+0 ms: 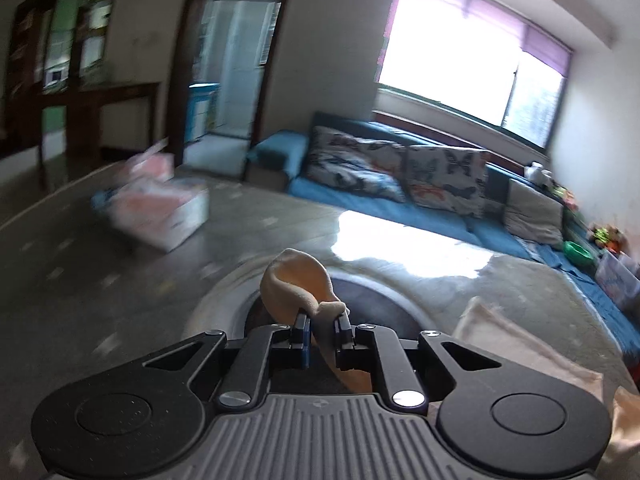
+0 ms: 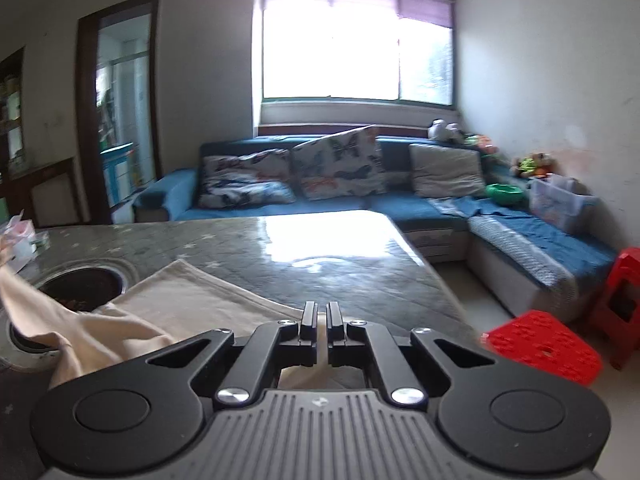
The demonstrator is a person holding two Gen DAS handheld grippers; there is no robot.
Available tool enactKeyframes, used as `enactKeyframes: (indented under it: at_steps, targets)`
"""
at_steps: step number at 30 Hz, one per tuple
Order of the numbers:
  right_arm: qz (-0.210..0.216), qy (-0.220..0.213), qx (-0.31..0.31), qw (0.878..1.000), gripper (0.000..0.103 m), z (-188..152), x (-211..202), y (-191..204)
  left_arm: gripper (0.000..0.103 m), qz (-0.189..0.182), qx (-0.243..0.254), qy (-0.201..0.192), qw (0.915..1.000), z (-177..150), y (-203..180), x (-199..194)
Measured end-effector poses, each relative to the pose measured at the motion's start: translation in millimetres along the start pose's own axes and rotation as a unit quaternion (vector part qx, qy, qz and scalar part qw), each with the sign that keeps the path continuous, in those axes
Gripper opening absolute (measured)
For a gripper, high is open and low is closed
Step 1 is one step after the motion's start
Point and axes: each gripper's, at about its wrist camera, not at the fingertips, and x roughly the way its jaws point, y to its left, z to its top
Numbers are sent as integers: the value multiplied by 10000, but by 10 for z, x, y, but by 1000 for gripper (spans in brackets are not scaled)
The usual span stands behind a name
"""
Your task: Fold clothes
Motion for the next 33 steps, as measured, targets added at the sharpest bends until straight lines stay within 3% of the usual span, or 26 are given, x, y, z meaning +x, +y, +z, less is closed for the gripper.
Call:
enactKeyframes:
  at_steps: [4, 9, 12, 13, 14, 23, 26, 33]
  targets:
    - [-91, 176, 216, 9996, 4, -161, -101, -145, 12, 297, -187, 198, 9992, -262, 309, -62]
    - [14, 516, 172, 9985, 12, -329, 41, -95, 12, 518, -507, 545, 9959, -546, 573, -16]
    - [83, 680, 91, 9976, 26, -363, 188, -34, 12, 566, -585, 572, 9950, -666, 678, -74]
    - [101, 729, 6, 9973, 40, -382, 242, -3, 12, 590, -602, 559, 9949, -706, 718, -110]
    - [75, 769, -73, 9970, 45, -400, 309, 30, 12, 610, -645, 551, 9945, -722, 740, -139]
    - [-179, 1219, -486, 9912, 47, -519, 970, 99, 12, 845, -776, 618, 9915, -866, 890, -271]
    - [-245, 1181, -658, 9905, 45, -505, 986, 90, 12, 887, -755, 631, 9912, -872, 895, -270]
    - [-857, 1230, -650, 9866, 45, -516, 932, -324, 17, 972, -629, 687, 9909, -847, 862, -232]
